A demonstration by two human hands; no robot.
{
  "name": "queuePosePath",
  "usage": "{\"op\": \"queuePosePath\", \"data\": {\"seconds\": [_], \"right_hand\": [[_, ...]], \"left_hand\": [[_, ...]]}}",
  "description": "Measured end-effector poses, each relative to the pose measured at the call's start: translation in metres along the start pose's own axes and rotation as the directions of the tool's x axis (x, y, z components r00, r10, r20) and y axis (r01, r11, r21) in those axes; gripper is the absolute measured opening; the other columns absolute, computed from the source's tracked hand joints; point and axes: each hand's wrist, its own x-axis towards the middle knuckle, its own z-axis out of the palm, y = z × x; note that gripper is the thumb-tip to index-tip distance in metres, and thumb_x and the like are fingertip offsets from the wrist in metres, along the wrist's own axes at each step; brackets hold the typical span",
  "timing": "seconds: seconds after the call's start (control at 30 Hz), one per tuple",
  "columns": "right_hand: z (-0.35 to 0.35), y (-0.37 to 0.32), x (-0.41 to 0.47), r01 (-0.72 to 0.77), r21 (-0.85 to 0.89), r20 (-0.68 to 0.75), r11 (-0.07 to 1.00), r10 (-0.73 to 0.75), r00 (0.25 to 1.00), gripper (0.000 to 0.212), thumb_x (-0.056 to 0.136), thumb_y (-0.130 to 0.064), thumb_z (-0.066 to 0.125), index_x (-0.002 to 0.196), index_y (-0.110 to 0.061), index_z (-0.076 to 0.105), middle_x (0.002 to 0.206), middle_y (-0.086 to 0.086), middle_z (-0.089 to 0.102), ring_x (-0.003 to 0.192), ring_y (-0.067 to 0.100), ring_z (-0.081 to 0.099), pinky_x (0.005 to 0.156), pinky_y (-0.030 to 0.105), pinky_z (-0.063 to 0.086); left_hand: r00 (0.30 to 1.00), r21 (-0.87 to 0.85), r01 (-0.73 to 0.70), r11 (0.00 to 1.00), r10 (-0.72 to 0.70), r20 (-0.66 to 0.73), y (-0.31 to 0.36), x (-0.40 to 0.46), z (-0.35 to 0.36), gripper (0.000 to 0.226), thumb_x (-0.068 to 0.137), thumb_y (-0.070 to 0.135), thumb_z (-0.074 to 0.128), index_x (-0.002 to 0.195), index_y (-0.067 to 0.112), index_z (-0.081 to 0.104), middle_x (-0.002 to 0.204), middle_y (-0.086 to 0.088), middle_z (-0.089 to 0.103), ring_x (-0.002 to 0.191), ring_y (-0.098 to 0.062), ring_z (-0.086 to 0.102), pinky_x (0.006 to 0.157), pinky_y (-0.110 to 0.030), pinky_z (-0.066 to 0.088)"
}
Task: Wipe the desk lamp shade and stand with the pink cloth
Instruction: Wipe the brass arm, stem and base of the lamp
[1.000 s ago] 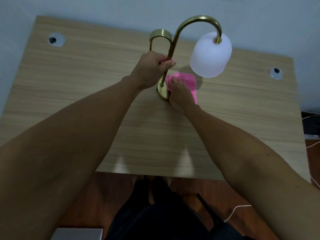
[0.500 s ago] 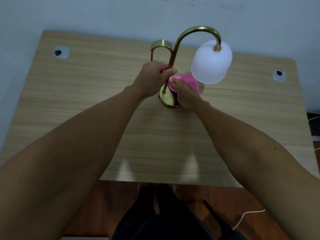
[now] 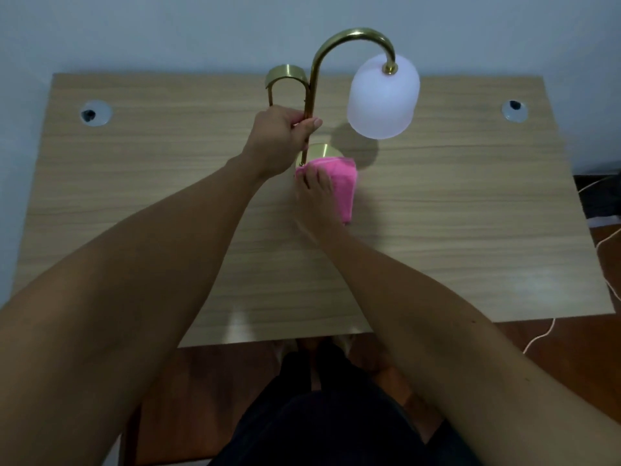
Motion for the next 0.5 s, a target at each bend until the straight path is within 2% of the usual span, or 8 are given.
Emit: {"op": "queuePosePath", "data": {"seconds": [0.13, 0.2, 0.27, 0.3, 0.37, 0.4, 0.43, 0.5], "right_hand": [[0.013, 0.028, -0.019, 0.203, -0.022, -0.077, 0.979, -0.204, 0.976, 0.052, 0.088, -0.004, 0.054, 0.139, 0.004, 0.061, 0.149, 0.029, 0.053, 0.140, 0.053, 0.047, 0.115, 0.068, 0.035], [0.010, 0.040, -0.025, 0.224, -0.055, -0.125, 0.973, -0.229, 0.965, 0.049, 0.090, 0.000, 0.058, 0.139, 0.003, 0.061, 0.151, 0.025, 0.054, 0.144, 0.047, 0.045, 0.121, 0.062, 0.030], [0.006, 0.051, -0.032, 0.246, -0.100, -0.212, 0.964, -0.262, 0.941, 0.039, 0.094, -0.004, 0.051, 0.128, 0.004, 0.069, 0.140, 0.022, 0.064, 0.136, 0.040, 0.057, 0.125, 0.048, 0.026], [0.003, 0.058, -0.034, 0.250, -0.102, -0.265, 0.963, -0.268, 0.926, 0.038, 0.097, -0.007, 0.046, 0.122, 0.001, 0.073, 0.133, 0.019, 0.068, 0.130, 0.036, 0.063, 0.124, 0.045, 0.030], [-0.006, 0.072, -0.035, 0.132, -0.012, -0.295, 0.991, -0.130, 0.947, 0.034, 0.107, -0.019, 0.041, 0.124, -0.011, 0.070, 0.128, 0.003, 0.063, 0.120, 0.022, 0.063, 0.115, 0.040, 0.047], [-0.008, 0.082, -0.032, 0.030, 0.057, -0.205, 0.998, -0.018, 0.979, 0.035, 0.110, -0.026, 0.037, 0.132, -0.015, 0.062, 0.128, -0.005, 0.058, 0.120, 0.018, 0.059, 0.108, 0.034, 0.049], [-0.014, 0.088, -0.027, -0.097, 0.134, -0.143, 0.986, 0.116, 0.983, 0.038, 0.111, -0.024, 0.035, 0.141, -0.014, 0.056, 0.132, -0.003, 0.056, 0.126, 0.022, 0.056, 0.104, 0.032, 0.047], [-0.023, 0.095, -0.010, -0.191, 0.280, -0.184, 0.941, 0.248, 0.951, 0.040, 0.106, -0.006, 0.038, 0.141, -0.001, 0.055, 0.143, 0.014, 0.056, 0.133, 0.033, 0.053, 0.109, 0.042, 0.045]], "left_hand": [[1.000, -0.014, 0.019, 1.000, -0.019, 0.001, -0.003, 0.001, -0.001, 0.039, 0.101, 0.042, 0.062, 0.103, 0.008, 0.080, 0.087, -0.014, 0.079, 0.082, -0.028, 0.078, 0.081, -0.050, 0.064], [1.000, -0.011, 0.030, 0.999, -0.030, 0.005, -0.002, 0.001, -0.002, 0.040, 0.099, 0.045, 0.063, 0.102, 0.009, 0.080, 0.087, -0.012, 0.079, 0.083, -0.027, 0.078, 0.081, -0.049, 0.064], [0.999, -0.008, 0.033, 0.999, -0.033, 0.010, -0.002, 0.000, -0.003, 0.038, 0.100, 0.044, 0.063, 0.102, 0.010, 0.081, 0.087, -0.012, 0.079, 0.083, -0.026, 0.078, 0.082, -0.049, 0.064], [0.999, -0.007, 0.033, 0.999, -0.033, 0.012, 0.000, 0.000, -0.003, 0.037, 0.101, 0.043, 0.063, 0.103, 0.011, 0.081, 0.088, -0.012, 0.079, 0.083, -0.026, 0.078, 0.083, -0.049, 0.064], [0.999, -0.002, 0.030, 1.000, -0.030, 0.012, 0.003, 0.000, -0.003, 0.033, 0.102, 0.041, 0.063, 0.106, 0.013, 0.080, 0.089, -0.011, 0.079, 0.083, -0.025, 0.078, 0.083, -0.047, 0.064], [1.000, 0.005, 0.028, 1.000, -0.028, 0.009, 0.003, 0.000, -0.004, 0.032, 0.102, 0.040, 0.062, 0.107, 0.013, 0.080, 0.091, -0.012, 0.080, 0.083, -0.024, 0.078, 0.083, -0.046, 0.064], [1.000, 0.012, 0.027, 1.000, -0.027, 0.008, 0.004, 0.000, -0.004, 0.032, 0.102, 0.040, 0.062, 0.109, 0.014, 0.080, 0.093, -0.012, 0.080, 0.084, -0.023, 0.078, 0.083, -0.044, 0.064], [1.000, 0.019, 0.025, 0.999, -0.025, 0.009, 0.004, 0.001, -0.004, 0.031, 0.103, 0.039, 0.062, 0.111, 0.014, 0.079, 0.095, -0.013, 0.080, 0.083, -0.022, 0.079, 0.081, -0.041, 0.064]]}}
